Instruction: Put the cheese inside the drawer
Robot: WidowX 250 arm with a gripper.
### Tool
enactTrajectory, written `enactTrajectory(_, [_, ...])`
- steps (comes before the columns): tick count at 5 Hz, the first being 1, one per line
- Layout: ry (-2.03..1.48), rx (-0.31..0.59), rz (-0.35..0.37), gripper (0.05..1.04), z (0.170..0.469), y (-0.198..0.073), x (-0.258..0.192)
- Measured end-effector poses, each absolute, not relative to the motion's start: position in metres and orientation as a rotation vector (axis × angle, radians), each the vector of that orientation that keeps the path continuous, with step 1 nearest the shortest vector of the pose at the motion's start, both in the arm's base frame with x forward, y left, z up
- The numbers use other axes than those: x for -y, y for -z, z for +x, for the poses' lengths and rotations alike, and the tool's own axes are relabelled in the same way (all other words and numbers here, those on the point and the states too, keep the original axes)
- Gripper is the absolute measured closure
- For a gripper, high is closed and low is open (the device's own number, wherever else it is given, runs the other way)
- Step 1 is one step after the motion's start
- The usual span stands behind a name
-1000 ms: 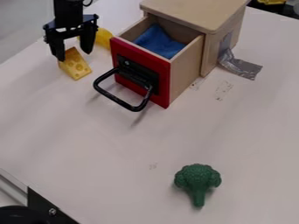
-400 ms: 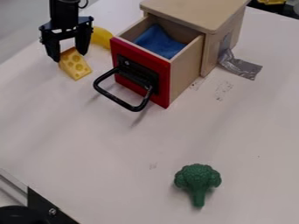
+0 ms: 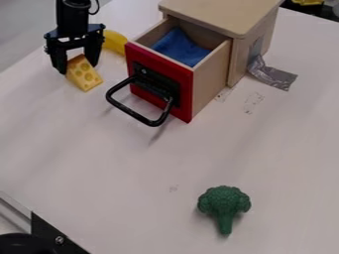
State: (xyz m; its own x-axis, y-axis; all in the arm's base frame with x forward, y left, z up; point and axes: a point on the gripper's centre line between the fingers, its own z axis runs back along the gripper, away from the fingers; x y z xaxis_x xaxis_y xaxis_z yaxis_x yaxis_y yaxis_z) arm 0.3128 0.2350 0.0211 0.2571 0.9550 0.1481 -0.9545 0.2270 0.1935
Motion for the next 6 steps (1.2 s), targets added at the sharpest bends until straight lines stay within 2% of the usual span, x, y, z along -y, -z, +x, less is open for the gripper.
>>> enactTrajectory(1, [-1.317, -0.012, 0.277, 0.135, 0.311, -0.018, -0.236])
enactTrajectory(2, [-1.321, -0.014, 0.281, 0.294, 0.310, -0.015, -0.236])
enactTrajectory(4, [-1.327, -0.031, 0.266, 0.300, 0.309, -0.015, -0.233])
enactTrajectory(5, [-1.281, -0.045, 0.200, 0.302, 0.312, -0.032, -0.223])
enactTrajectory(6, [-1.207, 0.000, 0.120, 0.302, 0.321, -0.073, -0.203])
